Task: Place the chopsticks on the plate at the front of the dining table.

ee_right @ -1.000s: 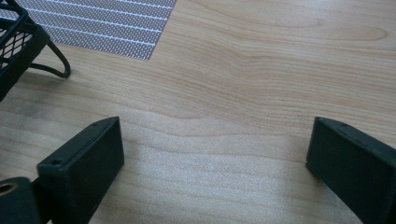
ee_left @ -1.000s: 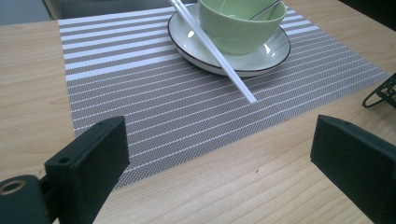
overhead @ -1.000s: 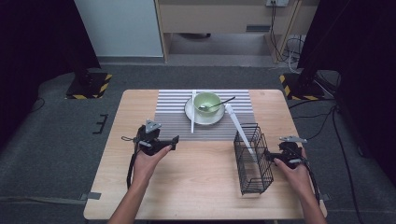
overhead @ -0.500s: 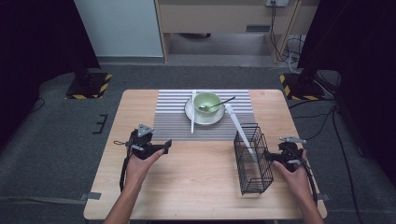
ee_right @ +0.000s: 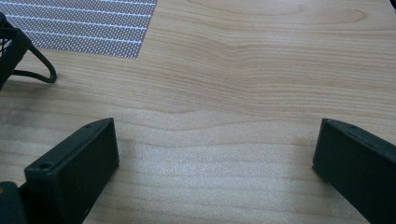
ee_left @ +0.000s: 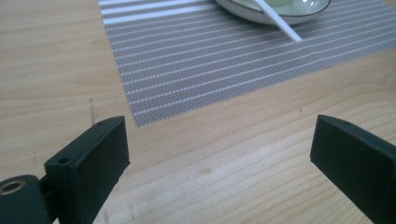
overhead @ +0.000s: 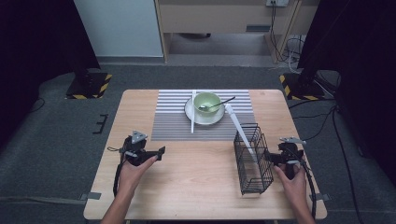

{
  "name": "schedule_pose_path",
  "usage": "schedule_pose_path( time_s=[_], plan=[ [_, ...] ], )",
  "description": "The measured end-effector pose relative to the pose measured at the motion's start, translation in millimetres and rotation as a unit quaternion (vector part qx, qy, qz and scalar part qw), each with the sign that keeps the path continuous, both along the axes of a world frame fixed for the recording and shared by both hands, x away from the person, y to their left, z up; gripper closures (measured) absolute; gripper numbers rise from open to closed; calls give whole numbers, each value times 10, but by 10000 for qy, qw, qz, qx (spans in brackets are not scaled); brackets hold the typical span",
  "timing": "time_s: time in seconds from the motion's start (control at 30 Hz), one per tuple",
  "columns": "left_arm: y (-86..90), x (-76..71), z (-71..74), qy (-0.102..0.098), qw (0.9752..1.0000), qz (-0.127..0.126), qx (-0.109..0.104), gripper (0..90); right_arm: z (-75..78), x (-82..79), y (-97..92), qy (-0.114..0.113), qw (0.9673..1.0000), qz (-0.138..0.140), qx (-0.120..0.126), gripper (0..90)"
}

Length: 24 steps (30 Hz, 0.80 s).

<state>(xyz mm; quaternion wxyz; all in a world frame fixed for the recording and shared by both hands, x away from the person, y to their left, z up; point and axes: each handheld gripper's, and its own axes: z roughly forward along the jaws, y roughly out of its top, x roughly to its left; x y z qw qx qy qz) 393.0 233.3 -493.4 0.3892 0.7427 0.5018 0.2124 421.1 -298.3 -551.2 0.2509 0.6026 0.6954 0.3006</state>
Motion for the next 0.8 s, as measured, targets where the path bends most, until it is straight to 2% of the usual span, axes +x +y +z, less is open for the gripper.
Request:
schedule_pose_path(
  time_s=[0.47, 0.6, 0.8],
  plan=[
    [310, -79, -221, 267, 9993, 207, 152, 39, 0, -5, 7, -2, 10000, -47, 3, 4],
    [410, -65, -277, 339, 9984, 321, 328, 39, 0, -5, 7, -1, 10000, -48, 3, 3],
    [553, -19, -371, 483, 9969, 521, 326, 37, 0, -5, 7, -2, 10000, -46, 3, 4]
  ],
)
